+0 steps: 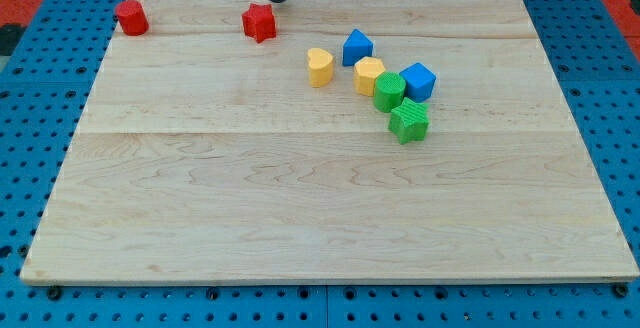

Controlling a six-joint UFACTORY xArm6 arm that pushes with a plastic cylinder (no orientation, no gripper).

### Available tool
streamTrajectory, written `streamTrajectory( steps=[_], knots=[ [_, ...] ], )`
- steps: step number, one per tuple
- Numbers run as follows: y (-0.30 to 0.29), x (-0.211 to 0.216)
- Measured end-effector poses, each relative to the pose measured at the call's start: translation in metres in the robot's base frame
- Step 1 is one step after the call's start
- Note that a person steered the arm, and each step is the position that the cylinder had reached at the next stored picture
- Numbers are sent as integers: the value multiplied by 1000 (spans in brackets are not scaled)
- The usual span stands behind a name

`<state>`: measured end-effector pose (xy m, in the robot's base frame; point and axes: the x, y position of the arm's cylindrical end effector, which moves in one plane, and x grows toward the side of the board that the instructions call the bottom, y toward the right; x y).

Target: Slightly move the red star towards the top center

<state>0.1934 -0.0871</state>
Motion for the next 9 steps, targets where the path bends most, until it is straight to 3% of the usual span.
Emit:
streamTrajectory(
  steps=[1,2,3,5,6,9],
  knots=[
    [-92,6],
    [-119,33],
    [-96,77],
    [20,70],
    [41,71],
    [35,72]
  ],
)
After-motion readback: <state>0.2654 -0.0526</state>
